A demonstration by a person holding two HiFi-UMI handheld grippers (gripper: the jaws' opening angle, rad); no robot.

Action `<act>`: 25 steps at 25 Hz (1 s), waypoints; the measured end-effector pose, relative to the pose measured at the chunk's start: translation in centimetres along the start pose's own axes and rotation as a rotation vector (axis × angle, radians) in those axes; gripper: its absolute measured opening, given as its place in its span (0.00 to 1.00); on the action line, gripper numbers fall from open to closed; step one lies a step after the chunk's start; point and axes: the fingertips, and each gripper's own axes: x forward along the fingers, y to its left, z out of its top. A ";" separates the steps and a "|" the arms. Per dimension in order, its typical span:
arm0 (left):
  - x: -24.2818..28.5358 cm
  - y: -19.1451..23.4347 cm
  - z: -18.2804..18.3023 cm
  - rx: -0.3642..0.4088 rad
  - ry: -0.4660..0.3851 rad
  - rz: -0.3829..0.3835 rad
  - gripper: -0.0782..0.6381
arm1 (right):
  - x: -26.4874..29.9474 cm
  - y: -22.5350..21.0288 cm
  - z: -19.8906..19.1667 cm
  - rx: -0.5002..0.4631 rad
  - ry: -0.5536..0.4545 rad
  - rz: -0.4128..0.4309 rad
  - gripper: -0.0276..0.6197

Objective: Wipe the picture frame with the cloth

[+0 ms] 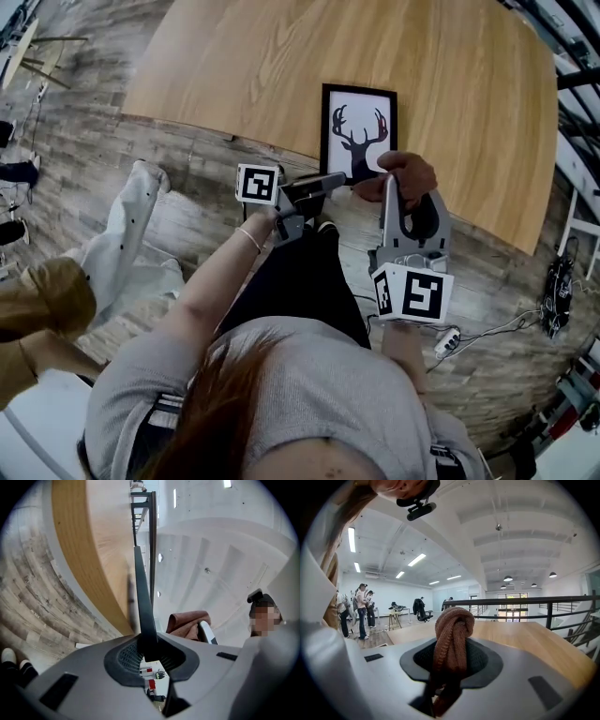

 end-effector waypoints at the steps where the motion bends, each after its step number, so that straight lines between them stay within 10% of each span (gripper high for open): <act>1: -0.1 -0.3 0.0 0.019 0.000 -0.004 0.21 | 0.0 0.0 0.0 -0.003 -0.001 0.002 0.25; 12: 3.3 -9.3 1.6 0.509 0.138 -0.031 0.21 | -2.0 -1.2 10.3 -0.038 -0.206 -0.013 0.25; 25: 6.1 -25.1 2.0 0.764 0.061 -0.270 0.21 | -9.6 -0.3 27.4 -0.209 -0.585 -0.088 0.25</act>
